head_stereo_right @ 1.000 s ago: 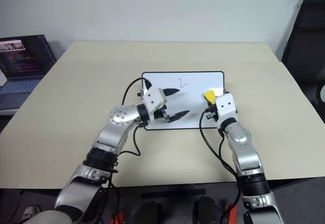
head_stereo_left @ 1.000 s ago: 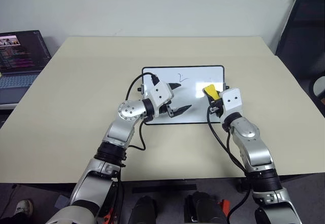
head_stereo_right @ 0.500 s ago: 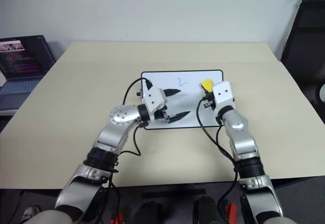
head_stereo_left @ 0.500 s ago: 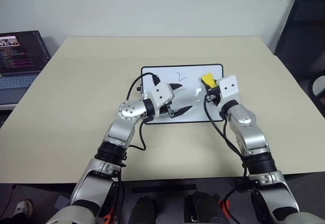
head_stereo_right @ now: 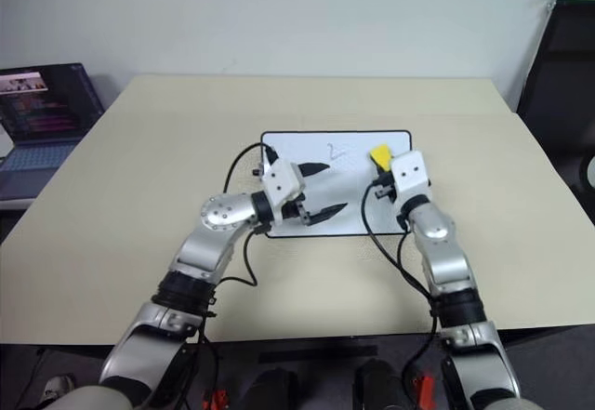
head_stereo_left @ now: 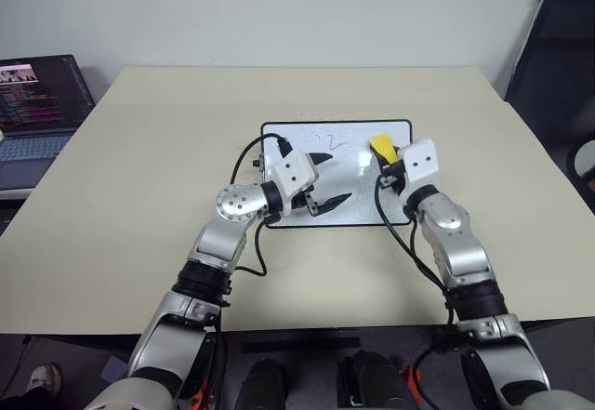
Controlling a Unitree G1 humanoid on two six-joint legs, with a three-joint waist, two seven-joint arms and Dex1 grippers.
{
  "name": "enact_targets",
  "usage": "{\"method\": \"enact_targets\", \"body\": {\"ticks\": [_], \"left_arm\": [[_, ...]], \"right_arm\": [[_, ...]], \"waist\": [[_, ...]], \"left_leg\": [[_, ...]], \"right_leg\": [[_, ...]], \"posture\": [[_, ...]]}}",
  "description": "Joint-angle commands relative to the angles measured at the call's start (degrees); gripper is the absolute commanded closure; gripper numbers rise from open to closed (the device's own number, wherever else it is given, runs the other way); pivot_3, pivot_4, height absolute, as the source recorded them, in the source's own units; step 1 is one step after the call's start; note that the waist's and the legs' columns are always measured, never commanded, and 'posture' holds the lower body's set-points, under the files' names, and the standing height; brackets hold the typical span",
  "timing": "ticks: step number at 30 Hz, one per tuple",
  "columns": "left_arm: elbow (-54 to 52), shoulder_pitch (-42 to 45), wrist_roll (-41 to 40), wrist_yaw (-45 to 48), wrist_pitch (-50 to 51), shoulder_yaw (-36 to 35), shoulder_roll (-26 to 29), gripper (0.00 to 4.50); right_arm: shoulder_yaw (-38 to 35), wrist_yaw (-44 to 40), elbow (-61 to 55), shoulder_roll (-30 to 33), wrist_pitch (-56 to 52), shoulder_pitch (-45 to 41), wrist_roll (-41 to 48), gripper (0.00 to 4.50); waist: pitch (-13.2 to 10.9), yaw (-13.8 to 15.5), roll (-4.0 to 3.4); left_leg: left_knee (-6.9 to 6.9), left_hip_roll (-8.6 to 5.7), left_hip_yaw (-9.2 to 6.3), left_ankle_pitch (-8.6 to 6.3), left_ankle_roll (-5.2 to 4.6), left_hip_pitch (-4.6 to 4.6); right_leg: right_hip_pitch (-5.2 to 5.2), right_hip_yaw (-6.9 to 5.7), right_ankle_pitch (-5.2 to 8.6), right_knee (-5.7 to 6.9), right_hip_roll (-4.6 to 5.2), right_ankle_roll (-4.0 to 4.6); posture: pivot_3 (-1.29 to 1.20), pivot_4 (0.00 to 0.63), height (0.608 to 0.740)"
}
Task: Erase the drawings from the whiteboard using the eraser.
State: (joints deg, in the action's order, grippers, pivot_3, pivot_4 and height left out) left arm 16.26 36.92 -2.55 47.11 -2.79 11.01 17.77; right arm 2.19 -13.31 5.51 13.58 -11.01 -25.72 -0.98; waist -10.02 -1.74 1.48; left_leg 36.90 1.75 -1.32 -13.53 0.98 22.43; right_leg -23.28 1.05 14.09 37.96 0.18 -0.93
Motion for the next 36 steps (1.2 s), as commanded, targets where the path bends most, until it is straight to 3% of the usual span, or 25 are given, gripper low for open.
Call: {"method": "enact_targets", "body": {"ticks": [1,7,17,26,30,36], "left_arm": [[-2.0,0.8,-0.3,0.1,-0.2,0.0,-0.1,0.0],[-1.0,1.7,-0.4,0.6,-0.6,0.1,-0.3,0.0],[-1.2,1.5,0.0,0.1,-0.6,-0.6,0.1,0.0],[-9.7,-5.8,1.4,-6.1,1.3,-2.7,3.0,0.0],[-15.0,-10.2,3.7,-10.1,4.4,-2.4,3.1,0.0],[-13.5,-9.9,4.0,-11.5,5.8,-3.8,4.2,0.0]], "right_arm": [[-0.5,-0.1,-2.6,0.8,-4.9,4.6,-0.1,3.38],[-0.5,0.2,-7.2,0.4,-7.2,8.0,-0.2,3.38],[-0.9,-0.6,-7.3,0.5,-5.5,5.5,0.5,3.38],[1.0,-6.5,-16.0,2.1,-2.7,8.7,2.1,3.38],[2.8,-6.1,-15.5,-0.3,-1.7,6.9,2.1,3.38],[6.7,-7.9,-9.7,-2.3,2.6,1.4,1.1,3.38]], "waist": [[0.0,0.0,0.0],[0.0,0.0,0.0],[0.0,-0.1,0.01],[-0.1,-0.1,-0.03],[-0.1,0.0,-0.02],[-0.2,0.0,0.0]], "left_leg": [[0.0,0.0,0.0,0.0,0.0,0.0],[0.0,0.0,0.01,0.0,0.0,-0.01],[-0.01,0.0,0.0,0.0,0.0,0.01],[-0.14,0.03,-0.01,0.0,0.0,0.44],[-0.21,0.03,0.02,-0.01,0.01,0.52],[-0.16,0.01,0.0,-0.01,0.01,0.48]], "right_leg": [[0.0,0.01,0.0,0.0,0.0,0.0],[0.0,0.0,0.01,-0.01,0.0,0.0],[0.0,-0.01,0.01,-0.06,0.0,0.0],[-0.44,-0.02,0.04,-0.1,-0.02,-0.01],[-0.53,0.01,0.09,-0.14,0.0,-0.07],[-0.5,-0.04,0.08,-0.08,0.02,-0.06]], "posture": [[0.0,0.15,0.74],[0.0,0.15,0.74],[0.0,0.15,0.74],[0.0,0.15,0.74],[0.0,0.15,0.74],[0.0,0.15,0.74]]}}
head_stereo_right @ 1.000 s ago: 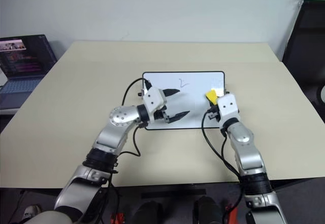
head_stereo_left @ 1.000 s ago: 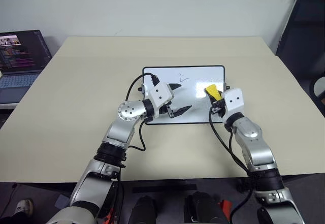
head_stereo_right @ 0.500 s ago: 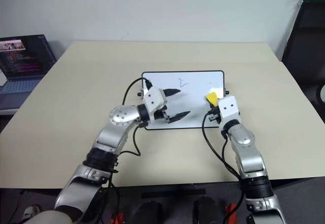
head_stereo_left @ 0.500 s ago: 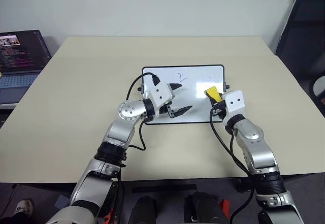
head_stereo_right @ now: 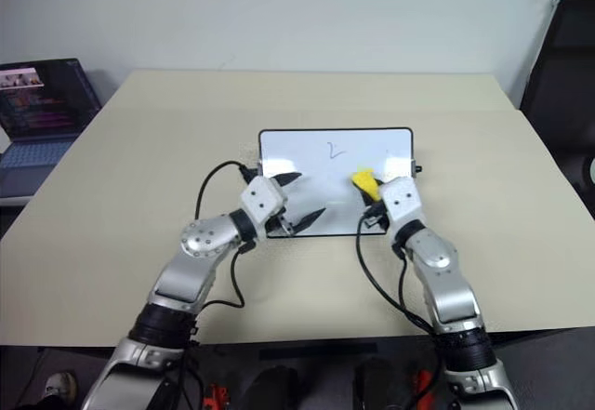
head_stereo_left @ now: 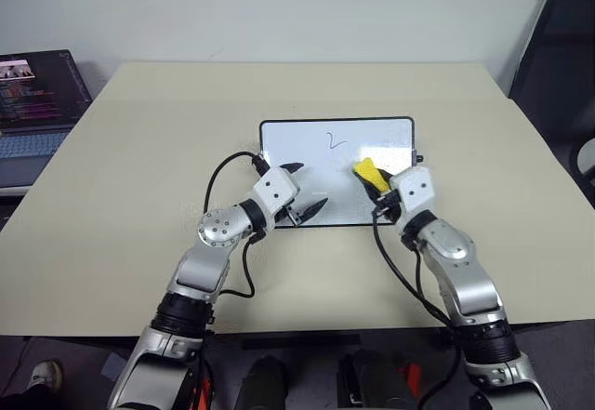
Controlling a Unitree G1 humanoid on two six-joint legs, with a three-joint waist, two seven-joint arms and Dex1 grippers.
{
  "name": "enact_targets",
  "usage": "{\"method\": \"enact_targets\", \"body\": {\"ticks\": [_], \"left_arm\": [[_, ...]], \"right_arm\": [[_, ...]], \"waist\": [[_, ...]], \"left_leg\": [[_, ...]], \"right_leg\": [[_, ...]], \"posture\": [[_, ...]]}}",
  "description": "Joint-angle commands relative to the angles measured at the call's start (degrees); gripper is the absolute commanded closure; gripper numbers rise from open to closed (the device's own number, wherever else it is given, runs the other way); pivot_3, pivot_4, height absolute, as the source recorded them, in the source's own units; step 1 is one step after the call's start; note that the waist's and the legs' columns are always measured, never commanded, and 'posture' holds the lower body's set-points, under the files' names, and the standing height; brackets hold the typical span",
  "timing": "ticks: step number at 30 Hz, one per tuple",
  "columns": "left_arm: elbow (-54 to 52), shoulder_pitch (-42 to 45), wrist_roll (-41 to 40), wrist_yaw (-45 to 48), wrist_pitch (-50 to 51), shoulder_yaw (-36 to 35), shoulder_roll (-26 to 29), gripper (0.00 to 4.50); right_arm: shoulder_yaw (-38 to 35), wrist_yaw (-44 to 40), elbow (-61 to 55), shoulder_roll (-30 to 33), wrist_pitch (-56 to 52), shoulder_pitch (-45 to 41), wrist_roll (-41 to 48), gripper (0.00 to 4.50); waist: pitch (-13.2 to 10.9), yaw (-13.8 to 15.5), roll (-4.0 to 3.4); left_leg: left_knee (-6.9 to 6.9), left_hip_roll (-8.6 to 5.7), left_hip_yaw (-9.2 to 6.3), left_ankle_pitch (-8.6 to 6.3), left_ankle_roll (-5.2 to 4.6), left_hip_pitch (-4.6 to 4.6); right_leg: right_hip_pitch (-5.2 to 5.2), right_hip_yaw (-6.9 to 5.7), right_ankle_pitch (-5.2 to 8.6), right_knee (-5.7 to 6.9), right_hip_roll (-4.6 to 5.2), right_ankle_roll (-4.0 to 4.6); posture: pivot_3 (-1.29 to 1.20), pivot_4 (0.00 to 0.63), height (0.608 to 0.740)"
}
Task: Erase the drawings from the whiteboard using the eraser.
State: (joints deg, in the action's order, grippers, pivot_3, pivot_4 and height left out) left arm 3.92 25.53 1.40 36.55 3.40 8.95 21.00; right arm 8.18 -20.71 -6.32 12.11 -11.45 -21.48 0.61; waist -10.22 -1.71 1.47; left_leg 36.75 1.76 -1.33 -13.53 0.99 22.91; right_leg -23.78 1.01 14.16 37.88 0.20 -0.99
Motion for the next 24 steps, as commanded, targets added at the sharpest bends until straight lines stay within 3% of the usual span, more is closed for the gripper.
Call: {"method": "enact_targets", "body": {"ticks": [1,15,24], "left_arm": [[-0.5,1.9,-0.2,-0.8,-0.7,-2.2,1.5,0.0],[4.1,5.9,-0.6,0.2,-2.5,-2.7,3.0,0.0],[4.2,6.1,-0.7,0.7,-2.3,-2.5,2.9,0.0]], "right_arm": [[1.0,-0.6,3.7,-1.2,3.8,-4.1,-0.5,3.38],[0.7,1.3,27.0,-2.5,14.4,-20.0,-3.4,3.38],[0.9,2.5,32.2,-4.0,16.1,-22.7,-4.0,3.38]], "waist": [[0.0,0.0,0.01],[-0.1,0.0,0.01],[-0.1,0.0,0.01]], "left_leg": [[0.0,0.0,-0.01,0.0,0.0,-0.01],[-0.05,0.0,0.02,0.0,0.0,0.04],[-0.05,0.01,0.03,0.0,0.0,0.03]], "right_leg": [[0.01,-0.01,0.0,0.0,0.0,0.0],[-0.02,-0.01,0.0,-0.04,0.02,0.03],[-0.03,0.02,-0.12,0.02,0.03,0.21]], "posture": [[0.0,0.15,0.74],[0.0,0.15,0.74],[0.0,0.15,0.74]]}}
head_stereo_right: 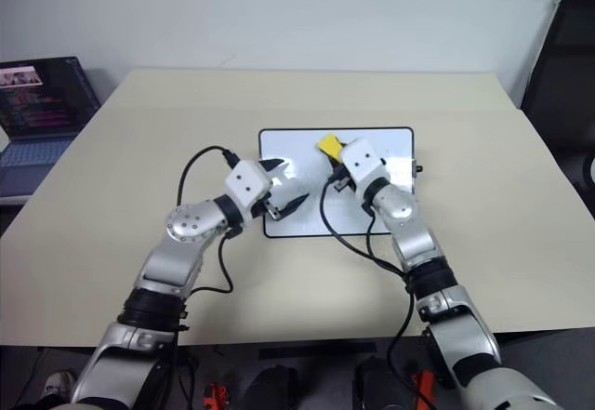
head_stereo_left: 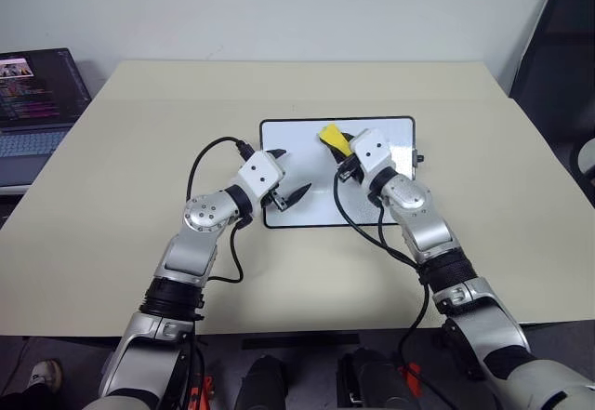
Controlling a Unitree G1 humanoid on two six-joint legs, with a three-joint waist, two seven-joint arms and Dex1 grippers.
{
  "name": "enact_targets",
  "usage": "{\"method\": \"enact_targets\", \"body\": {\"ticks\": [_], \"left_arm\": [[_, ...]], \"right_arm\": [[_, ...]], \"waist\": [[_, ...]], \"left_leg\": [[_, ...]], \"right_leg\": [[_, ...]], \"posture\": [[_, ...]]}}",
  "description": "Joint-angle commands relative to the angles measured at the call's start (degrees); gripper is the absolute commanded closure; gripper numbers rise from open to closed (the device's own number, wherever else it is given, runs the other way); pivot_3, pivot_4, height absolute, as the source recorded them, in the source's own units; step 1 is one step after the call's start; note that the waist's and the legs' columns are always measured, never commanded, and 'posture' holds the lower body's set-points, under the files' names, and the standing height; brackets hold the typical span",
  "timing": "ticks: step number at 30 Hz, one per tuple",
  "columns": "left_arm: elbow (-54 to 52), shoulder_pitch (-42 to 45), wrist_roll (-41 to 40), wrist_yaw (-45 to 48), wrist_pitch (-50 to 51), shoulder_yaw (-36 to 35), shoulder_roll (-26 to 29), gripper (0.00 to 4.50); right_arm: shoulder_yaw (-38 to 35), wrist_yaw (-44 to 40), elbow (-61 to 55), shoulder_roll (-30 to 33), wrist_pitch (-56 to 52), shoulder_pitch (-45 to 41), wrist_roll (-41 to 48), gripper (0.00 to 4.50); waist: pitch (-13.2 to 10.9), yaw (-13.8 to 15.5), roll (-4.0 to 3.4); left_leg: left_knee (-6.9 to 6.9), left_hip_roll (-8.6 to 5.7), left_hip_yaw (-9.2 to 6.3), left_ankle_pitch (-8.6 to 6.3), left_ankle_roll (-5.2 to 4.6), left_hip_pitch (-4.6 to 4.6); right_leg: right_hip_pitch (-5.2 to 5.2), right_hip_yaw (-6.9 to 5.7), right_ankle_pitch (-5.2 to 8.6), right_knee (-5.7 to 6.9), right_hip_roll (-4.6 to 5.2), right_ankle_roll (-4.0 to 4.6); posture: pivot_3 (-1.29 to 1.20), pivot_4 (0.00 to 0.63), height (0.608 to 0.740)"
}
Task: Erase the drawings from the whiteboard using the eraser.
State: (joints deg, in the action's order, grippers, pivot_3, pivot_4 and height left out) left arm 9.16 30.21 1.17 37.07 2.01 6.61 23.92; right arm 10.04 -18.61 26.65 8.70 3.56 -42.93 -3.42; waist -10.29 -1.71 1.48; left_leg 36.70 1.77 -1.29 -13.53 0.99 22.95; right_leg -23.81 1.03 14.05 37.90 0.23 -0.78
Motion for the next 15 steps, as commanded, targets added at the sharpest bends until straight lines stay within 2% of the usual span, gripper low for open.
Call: {"method": "enact_targets", "body": {"ticks": [1,15], "left_arm": [[-1.0,1.5,-0.4,0.2,-0.9,-0.1,0.0,0.0],[-1.8,1.0,-0.6,-0.1,-0.4,-0.6,0.2,0.0]], "right_arm": [[-0.8,0.5,-1.0,-0.7,0.9,-0.9,0.0,3.38],[-1.0,-1.7,-11.8,2.8,-8.9,10.1,-0.3,3.38]], "waist": [[0.0,0.0,0.0],[0.0,0.0,0.0]], "left_leg": [[0.0,0.0,0.0,0.0,0.0,0.0],[0.14,-0.01,-0.04,0.0,0.0,-0.05]], "right_leg": [[0.0,0.0,0.0,0.01,0.0,0.0],[0.08,-0.03,0.1,0.1,0.0,-0.18]], "posture": [[0.0,0.15,0.74],[0.0,0.15,0.74]]}}
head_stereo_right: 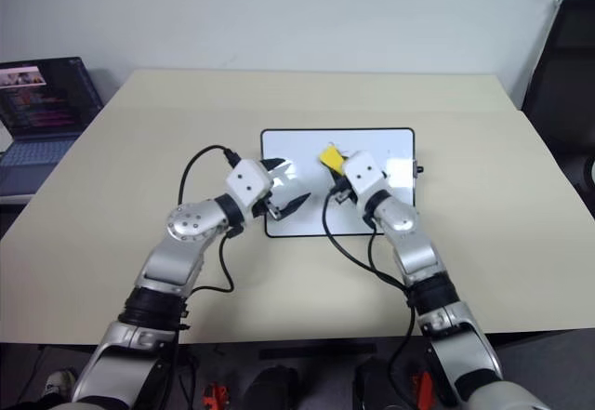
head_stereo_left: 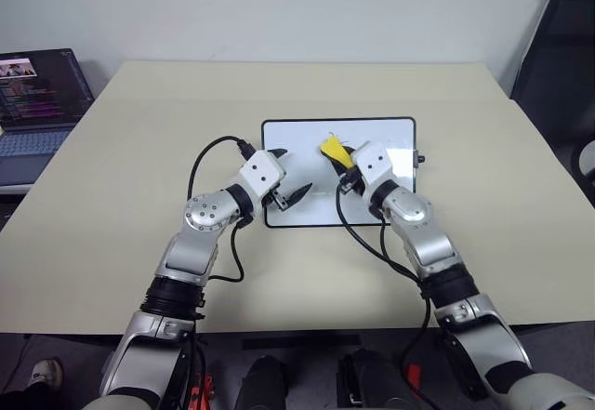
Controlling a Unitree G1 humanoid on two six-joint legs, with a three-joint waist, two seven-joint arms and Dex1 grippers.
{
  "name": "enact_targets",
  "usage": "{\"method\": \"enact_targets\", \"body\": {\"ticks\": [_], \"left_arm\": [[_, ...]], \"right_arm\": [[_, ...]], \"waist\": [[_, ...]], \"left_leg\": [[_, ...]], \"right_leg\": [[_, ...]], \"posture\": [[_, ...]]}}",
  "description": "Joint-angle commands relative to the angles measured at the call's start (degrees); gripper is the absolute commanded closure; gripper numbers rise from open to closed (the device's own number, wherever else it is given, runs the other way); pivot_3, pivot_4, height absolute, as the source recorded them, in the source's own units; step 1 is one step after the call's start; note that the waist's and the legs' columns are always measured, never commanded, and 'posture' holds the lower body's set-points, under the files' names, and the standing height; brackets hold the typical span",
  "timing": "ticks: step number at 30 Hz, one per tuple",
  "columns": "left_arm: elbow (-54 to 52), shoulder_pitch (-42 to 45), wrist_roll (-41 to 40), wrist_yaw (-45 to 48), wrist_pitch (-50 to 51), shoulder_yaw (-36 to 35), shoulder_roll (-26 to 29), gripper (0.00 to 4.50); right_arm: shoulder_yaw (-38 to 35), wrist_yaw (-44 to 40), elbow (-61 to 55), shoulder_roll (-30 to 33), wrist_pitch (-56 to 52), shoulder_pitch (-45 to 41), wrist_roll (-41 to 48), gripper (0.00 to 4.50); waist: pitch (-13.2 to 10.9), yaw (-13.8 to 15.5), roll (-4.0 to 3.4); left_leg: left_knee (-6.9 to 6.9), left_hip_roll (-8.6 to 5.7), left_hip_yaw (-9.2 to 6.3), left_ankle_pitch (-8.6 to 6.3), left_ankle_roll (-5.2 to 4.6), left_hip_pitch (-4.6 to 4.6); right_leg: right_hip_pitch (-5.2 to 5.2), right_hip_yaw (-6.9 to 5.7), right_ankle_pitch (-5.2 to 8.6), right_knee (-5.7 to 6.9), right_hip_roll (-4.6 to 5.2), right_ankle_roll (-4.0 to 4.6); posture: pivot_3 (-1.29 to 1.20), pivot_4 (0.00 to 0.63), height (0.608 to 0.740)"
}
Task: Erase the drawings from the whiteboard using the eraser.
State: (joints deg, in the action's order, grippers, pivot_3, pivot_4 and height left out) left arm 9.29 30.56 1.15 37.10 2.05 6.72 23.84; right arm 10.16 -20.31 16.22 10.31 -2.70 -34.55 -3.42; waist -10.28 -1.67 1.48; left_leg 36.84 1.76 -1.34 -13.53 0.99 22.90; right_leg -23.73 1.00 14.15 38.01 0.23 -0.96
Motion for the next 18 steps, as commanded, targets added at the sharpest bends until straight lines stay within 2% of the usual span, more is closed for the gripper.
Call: {"method": "enact_targets", "body": {"ticks": [1,7,18], "left_arm": [[-2.1,0.5,-0.6,-0.1,-0.4,-0.7,0.4,0.0],[-1.5,0.8,-0.6,0.0,-0.5,-0.6,0.3,0.0],[-0.6,1.4,-0.5,0.4,-1.1,-0.3,0.1,0.0]], "right_arm": [[-1.3,0.0,-2.0,1.6,-2.9,2.5,-0.3,3.38],[-1.6,0.5,-5.2,2.6,-4.3,4.8,-0.3,3.38],[-1.9,3.1,2.8,-0.6,0.5,-5.5,-0.2,3.38]], "waist": [[0.0,0.0,0.0],[0.0,0.1,0.0],[0.0,-0.1,0.0]], "left_leg": [[0.03,0.0,-0.01,0.0,0.0,-0.02],[0.07,-0.01,-0.03,0.0,0.0,-0.14],[0.08,0.01,-0.01,0.01,0.0,-0.19]], "right_leg": [[0.03,-0.01,0.0,0.01,0.0,0.0],[0.17,-0.02,0.0,0.0,0.0,-0.01],[0.16,-0.01,-0.05,0.04,-0.04,0.02]], "posture": [[0.0,0.15,0.74],[0.0,0.15,0.74],[0.0,0.15,0.74]]}}
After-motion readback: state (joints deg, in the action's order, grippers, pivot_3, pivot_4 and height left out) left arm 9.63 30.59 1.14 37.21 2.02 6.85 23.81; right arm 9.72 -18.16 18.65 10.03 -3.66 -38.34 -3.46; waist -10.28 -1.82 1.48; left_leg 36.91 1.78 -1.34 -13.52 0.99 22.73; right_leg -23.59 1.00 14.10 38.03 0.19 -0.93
